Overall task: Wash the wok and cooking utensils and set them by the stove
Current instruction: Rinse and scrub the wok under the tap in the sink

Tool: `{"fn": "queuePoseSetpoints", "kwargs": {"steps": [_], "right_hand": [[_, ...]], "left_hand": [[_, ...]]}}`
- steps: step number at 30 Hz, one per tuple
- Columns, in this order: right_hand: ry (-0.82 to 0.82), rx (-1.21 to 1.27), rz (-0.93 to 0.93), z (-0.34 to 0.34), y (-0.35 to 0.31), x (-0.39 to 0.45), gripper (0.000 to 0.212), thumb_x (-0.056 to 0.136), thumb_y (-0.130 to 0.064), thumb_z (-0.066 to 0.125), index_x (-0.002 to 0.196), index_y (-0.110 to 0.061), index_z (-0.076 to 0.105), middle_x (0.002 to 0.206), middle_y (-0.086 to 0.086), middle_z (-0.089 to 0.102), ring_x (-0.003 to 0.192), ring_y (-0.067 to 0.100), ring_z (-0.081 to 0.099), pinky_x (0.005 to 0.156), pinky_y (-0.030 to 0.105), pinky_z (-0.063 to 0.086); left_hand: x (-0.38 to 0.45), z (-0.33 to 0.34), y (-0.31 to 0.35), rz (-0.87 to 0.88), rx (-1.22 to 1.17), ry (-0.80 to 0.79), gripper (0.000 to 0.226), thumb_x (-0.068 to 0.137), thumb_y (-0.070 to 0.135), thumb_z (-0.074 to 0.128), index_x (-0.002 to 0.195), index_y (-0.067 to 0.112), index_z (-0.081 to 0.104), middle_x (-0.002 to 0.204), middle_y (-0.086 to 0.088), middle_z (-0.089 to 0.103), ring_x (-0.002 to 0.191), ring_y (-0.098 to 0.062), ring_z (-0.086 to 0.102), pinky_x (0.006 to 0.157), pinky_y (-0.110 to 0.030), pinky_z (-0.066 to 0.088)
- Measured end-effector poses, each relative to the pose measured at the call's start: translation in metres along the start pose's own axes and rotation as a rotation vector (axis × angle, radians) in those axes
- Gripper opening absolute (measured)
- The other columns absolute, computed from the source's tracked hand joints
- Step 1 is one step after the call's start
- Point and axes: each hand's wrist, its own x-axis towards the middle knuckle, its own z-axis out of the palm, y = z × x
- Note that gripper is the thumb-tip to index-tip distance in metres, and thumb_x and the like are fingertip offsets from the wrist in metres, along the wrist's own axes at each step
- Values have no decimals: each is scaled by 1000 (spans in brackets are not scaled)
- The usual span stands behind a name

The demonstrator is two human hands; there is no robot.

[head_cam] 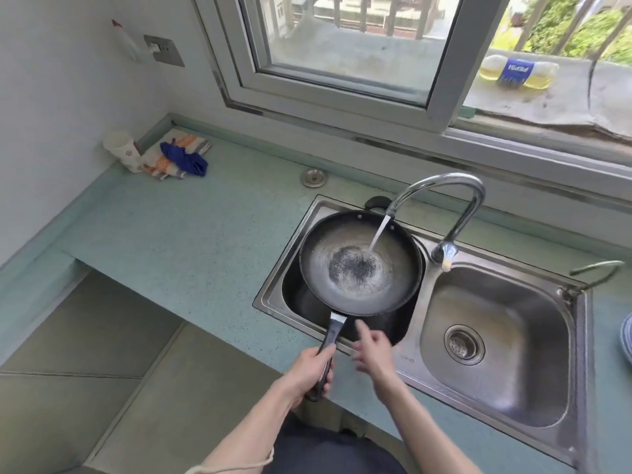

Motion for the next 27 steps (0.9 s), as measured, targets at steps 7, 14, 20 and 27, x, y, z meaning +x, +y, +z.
{"fn": "queuePoseSetpoints", "kwargs": {"steps": [7,14,20,27], "right_hand": [[-222,91,129,57,-9,-7,46,106,-46,48,92,-6,67,77,13,65,53,21,58,49,28,44],[-29,464,254,94,-23,-8,34,107,-35,53,83,-11,59,62,1,59,56,15,57,56,26,48],[35,395,125,114,-14,-13,34,109,-30,48,79,-14,54,61,-2,54,53,11,49,55,23,44],[22,459,128,110,-14,-26,26,106,-29,54,88,-11,58,65,0,59,54,12,54,53,23,47]], "left_hand": [[-5,-7,6,8,19,-16,46,102,51,45,83,11,57,58,-5,53,44,-18,49,47,-25,38],[-6,-14,10,58,94,84,55,105,45,39,75,4,59,46,-7,52,35,-20,49,38,-23,36],[-4,-32,-3,251,285,172,56,107,37,39,78,2,71,50,-4,63,37,-9,58,40,-20,39],[-13,-38,-3,292,209,82,57,107,38,40,61,10,55,43,-5,50,34,-20,50,36,-26,35]]}}
